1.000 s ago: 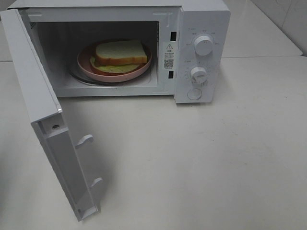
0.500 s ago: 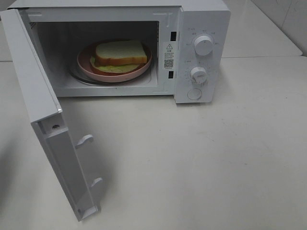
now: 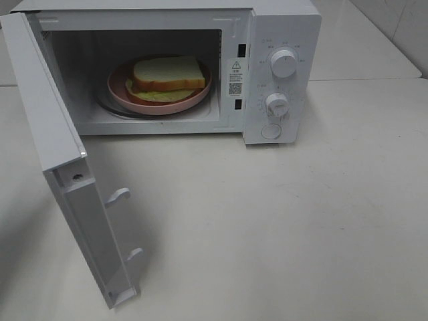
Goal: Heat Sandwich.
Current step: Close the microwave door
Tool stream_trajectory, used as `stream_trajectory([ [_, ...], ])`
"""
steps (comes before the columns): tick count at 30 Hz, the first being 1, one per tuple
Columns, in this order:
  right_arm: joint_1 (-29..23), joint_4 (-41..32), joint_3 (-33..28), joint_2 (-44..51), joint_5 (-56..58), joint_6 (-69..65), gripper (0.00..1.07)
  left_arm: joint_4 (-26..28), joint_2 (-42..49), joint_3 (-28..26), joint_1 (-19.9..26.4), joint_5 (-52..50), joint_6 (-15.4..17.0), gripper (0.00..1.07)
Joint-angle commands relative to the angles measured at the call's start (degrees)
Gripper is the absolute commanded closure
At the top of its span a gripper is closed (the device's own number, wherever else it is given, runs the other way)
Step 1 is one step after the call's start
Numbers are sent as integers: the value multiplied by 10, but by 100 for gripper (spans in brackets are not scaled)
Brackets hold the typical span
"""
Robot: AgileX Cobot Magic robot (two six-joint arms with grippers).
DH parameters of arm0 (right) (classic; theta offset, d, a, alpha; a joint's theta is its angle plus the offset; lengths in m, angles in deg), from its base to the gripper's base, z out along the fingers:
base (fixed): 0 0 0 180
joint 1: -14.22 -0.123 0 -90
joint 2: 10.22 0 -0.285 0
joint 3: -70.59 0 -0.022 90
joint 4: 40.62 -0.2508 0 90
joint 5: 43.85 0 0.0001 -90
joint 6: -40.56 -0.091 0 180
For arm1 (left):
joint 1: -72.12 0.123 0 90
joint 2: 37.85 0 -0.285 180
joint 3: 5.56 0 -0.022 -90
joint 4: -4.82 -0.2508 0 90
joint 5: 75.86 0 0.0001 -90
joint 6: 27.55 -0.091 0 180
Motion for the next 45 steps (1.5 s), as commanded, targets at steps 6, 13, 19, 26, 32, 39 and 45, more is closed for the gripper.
stream_trajectory([
  [6, -2, 1, -2, 16, -5, 5, 33, -58, -76, -30, -39, -60, 26, 107],
  [13, -2, 1, -2, 16, -5, 5, 33, 2, -105, -46, -107, -60, -1, 107],
  [19, -2, 1, -2, 16, -5, 5, 33, 48, -133, -70, -157, -60, -34, 107],
  [26, -2, 1, -2, 16, -5, 5, 33, 113, -167, -103, -215, -58, -53, 107],
  [32, -2, 1, -2, 16, -5, 5, 33, 208, -193, -130, -276, -55, -97, 107],
  [39, -2, 1, -2, 16, -5, 5, 33, 351, -222, -179, -352, -55, -141, 107],
  [45, -2, 1, -2, 16, -5, 5, 33, 429, -252, -222, -391, -49, -154, 107],
])
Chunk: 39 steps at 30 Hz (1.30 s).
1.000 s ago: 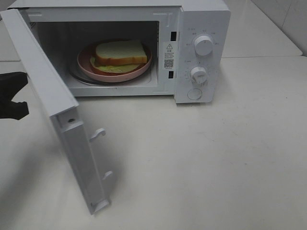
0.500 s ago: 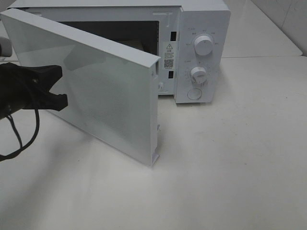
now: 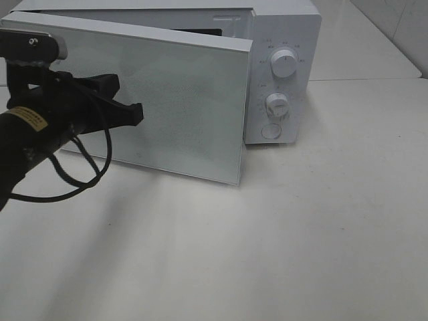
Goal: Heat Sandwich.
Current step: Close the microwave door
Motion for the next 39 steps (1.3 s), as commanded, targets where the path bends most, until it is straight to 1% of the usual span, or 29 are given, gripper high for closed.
stream_trajectory([
  [1, -2, 2, -2, 16, -5, 5, 33, 51, -15, -34, -22, 3, -22, 107],
  [2, -2, 2, -2, 16, -5, 5, 33, 51, -15, -34, -22, 3, -22, 107],
  [3, -2, 2, -2, 16, -5, 5, 33, 69, -29, -54, -33, 10, -42, 107],
  [5, -2, 2, -2, 16, -5, 5, 33, 81, -44, -73, -46, 10, -57, 107],
  [6, -2, 2, -2, 16, -5, 5, 33, 81, -44, -73, -46, 10, -57, 107],
  [9, -2, 2, -2, 16, -5, 5, 33, 84, -69, -111, -66, 10, -61, 107],
  [11, -2, 2, -2, 16, -5, 5, 33, 86, -77, -120, -69, 10, -61, 107],
  [12, -2, 2, -2, 16, -5, 5, 33, 94, -92, -138, -76, 10, -61, 107],
  [15, -2, 2, -2, 16, -5, 5, 33, 115, -108, -161, -83, 10, -72, 107],
  [16, -2, 2, -2, 16, -5, 5, 33, 115, -108, -161, -83, 10, -72, 107],
  [18, -2, 2, -2, 16, -5, 5, 33, 122, -123, -185, -86, 10, -74, 107],
  [21, -2, 2, -2, 16, -5, 5, 33, 122, -133, -201, -86, 10, -74, 107],
  [23, -2, 2, -2, 16, -5, 5, 33, 132, -143, -221, -86, 18, -76, 107],
  [25, -2, 2, -2, 16, -5, 5, 33, 142, -148, -231, -86, 24, -91, 107],
  [26, -2, 2, -2, 16, -5, 5, 33, 142, -148, -231, -86, 24, -91, 107],
  [27, -2, 2, -2, 16, -5, 5, 33, 155, -153, -241, -86, 25, -112, 107],
  [29, -2, 2, -2, 16, -5, 5, 33, 167, -156, -248, -86, 29, -123, 107],
  [30, -2, 2, -2, 16, -5, 5, 33, 177, -160, -255, -85, 33, -123, 107],
  [37, -2, 2, -2, 16, -5, 5, 33, 178, -176, -287, -83, 41, -123, 107],
  [39, -2, 2, -2, 16, -5, 5, 33, 178, -182, -298, -83, 42, -132, 107],
])
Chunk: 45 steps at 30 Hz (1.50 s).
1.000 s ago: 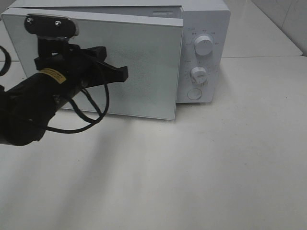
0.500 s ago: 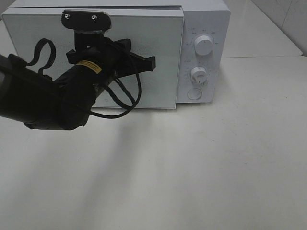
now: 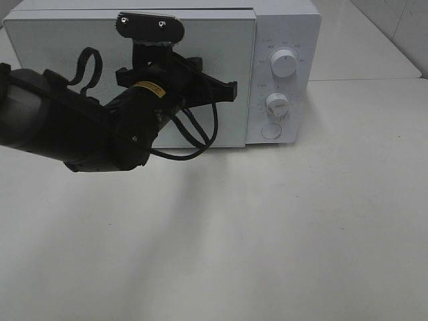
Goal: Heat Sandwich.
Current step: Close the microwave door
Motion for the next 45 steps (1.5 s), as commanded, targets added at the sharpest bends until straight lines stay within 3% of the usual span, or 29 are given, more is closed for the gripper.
stream_trajectory([
  [1, -2, 2, -2, 16, -5, 5, 33, 29, -15, -37, 13, -17, -18, 107],
  [24, -2, 2, -2, 16, -5, 5, 33, 38, -18, -43, 13, -7, -26, 107],
  [39, -2, 2, -2, 16, -5, 5, 33, 38, 64, 61, -30, 15, -26, 107],
  [45, -2, 2, -2, 16, -5, 5, 33, 36, 117, 90, -34, 148, -24, 107],
])
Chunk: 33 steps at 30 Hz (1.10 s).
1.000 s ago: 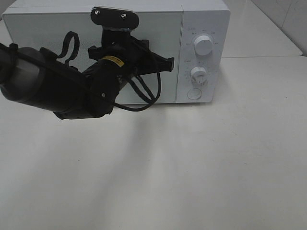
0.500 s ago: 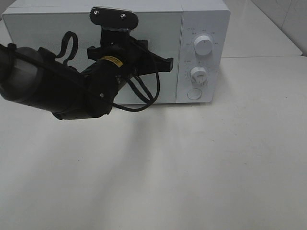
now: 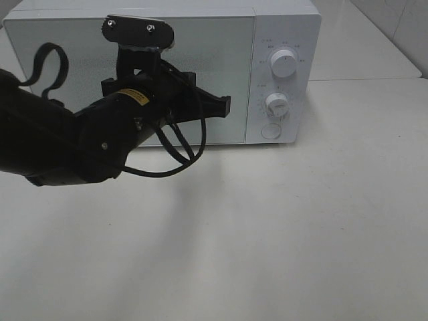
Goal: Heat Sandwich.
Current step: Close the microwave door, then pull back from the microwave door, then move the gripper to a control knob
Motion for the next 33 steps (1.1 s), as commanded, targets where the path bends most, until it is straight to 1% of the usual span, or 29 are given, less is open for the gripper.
stream_trajectory([
  [1, -2, 2, -2, 16, -5, 5, 33, -1, 30, 8, -4, 93, 2, 107],
  [2, -2, 2, -2, 16, -5, 5, 33, -1, 37, 8, -4, 121, 1, 106],
  [3, -2, 2, -2, 16, -5, 5, 33, -1, 42, 8, -4, 142, 1, 100],
  [4, -2, 2, -2, 16, -5, 5, 33, -1, 42, 8, -4, 142, 1, 100],
  [5, -2, 2, -2, 16, -5, 5, 33, -5, 54, 8, -4, 190, 1, 82],
  [6, -2, 2, -2, 16, -5, 5, 33, -9, 61, 8, -4, 211, 1, 66],
  [7, -2, 2, -2, 16, -5, 5, 33, -10, 67, 8, -4, 230, 1, 47],
  [8, -2, 2, -2, 16, -5, 5, 33, -10, 67, 8, -4, 230, 1, 47],
  [9, -2, 2, -2, 16, -5, 5, 33, -9, 75, 8, -4, 259, 2, 12],
  [10, -2, 2, -2, 16, -5, 5, 33, -10, 81, 8, -4, 270, 2, 6],
  [13, -2, 2, -2, 16, -5, 5, 33, -17, 91, 8, -4, 288, 1, 9],
  [17, -2, 2, -2, 16, -5, 6, 33, -72, 112, 8, -4, 379, 1, 10],
  [18, -2, 2, -2, 16, -5, 6, 33, -72, 112, 8, -4, 379, 1, 10],
  [19, -2, 2, -2, 16, -5, 6, 33, -100, 123, 8, -2, 428, 1, 10],
  [21, -2, 2, -2, 16, -5, 6, 33, -116, 133, 7, 11, 481, 8, 10],
  [22, -2, 2, -2, 16, -5, 6, 33, -117, 143, 7, 31, 539, 19, 10],
  [23, -2, 2, -2, 16, -5, 6, 33, -117, 143, 7, 31, 539, 19, 10],
  [25, -2, 2, -2, 16, -5, 6, 33, -117, 154, 7, 57, 587, 25, 10],
  [26, -2, 2, -2, 16, -5, 6, 33, -118, 161, 7, 72, 611, 25, 10],
  [27, -2, 2, -2, 16, -5, 6, 33, -119, 173, 7, 103, 651, 31, 10],
  [28, -2, 2, -2, 16, -5, 6, 33, -119, 173, 7, 103, 651, 31, 10],
  [31, -2, 2, -2, 16, -5, 6, 33, -119, 193, 7, 148, 712, 40, 10],
  [32, -2, 2, -2, 16, -5, 6, 33, -120, 205, 7, 179, 743, 49, 10],
  [33, -2, 2, -2, 16, -5, 6, 33, -120, 205, 7, 179, 743, 49, 10],
])
